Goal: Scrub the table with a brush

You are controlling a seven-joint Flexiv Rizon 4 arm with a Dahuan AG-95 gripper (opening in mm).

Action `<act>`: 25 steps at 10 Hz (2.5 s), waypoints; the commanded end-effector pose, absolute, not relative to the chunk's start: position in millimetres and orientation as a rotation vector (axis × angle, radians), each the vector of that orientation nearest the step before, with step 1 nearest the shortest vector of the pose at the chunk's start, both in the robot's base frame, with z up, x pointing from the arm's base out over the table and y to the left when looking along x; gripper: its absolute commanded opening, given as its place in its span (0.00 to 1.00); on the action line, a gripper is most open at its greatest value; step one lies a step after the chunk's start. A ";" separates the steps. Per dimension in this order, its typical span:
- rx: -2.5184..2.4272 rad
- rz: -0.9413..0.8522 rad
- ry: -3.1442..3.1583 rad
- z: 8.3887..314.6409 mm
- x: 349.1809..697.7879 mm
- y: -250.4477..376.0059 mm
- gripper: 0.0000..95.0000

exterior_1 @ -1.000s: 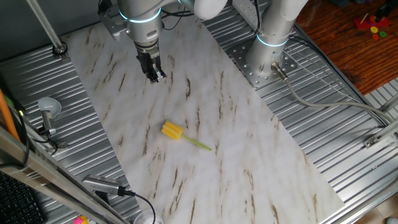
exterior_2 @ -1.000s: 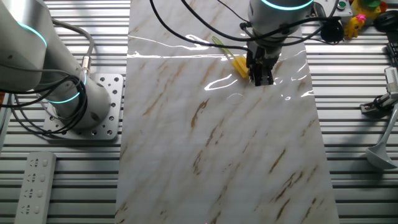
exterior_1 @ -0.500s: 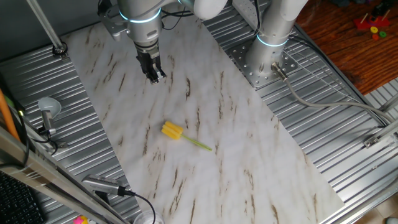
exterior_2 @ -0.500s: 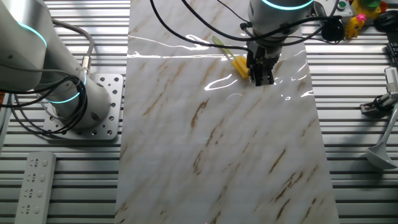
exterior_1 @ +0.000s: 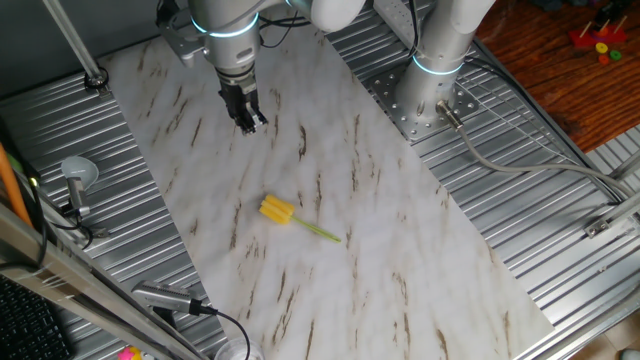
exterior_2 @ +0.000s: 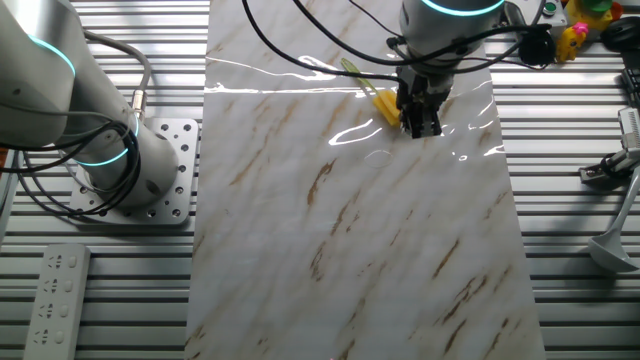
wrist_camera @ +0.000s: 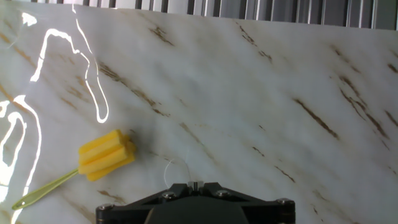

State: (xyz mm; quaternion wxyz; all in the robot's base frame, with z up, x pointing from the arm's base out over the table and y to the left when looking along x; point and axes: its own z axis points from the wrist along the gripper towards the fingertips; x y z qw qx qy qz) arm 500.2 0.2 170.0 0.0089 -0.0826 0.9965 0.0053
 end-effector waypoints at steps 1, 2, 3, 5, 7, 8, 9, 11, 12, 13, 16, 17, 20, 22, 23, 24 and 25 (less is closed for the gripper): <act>-0.283 0.019 3.109 170.0 500.0 0.0 0.00; -0.286 0.018 3.108 170.0 500.0 0.0 0.00; -0.297 0.016 3.106 170.0 500.0 0.0 0.00; -0.430 0.012 3.083 169.9 501.1 0.0 0.00; -0.500 0.013 3.072 165.5 504.3 -0.8 0.00; -0.520 0.016 3.067 162.3 507.1 -1.2 0.00; -0.542 0.017 3.063 156.3 514.9 -2.1 0.00; -0.592 0.025 3.053 145.6 532.7 -3.1 0.00; -0.602 0.027 3.051 142.3 537.5 -2.9 0.00; -0.644 0.026 3.042 132.4 548.8 -3.0 0.00; -0.708 0.019 3.028 125.6 553.1 -3.0 0.00; -0.728 0.010 3.027 125.2 552.5 -3.0 0.00; -0.856 0.004 2.976 125.2 552.5 -3.0 0.00; -0.922 0.008 2.960 125.2 552.5 -3.0 0.00; -0.958 0.022 2.963 125.2 552.5 -3.0 0.00; -0.972 0.035 2.957 125.2 552.5 -3.0 0.00; -0.981 0.063 2.948 125.2 552.5 -3.0 0.20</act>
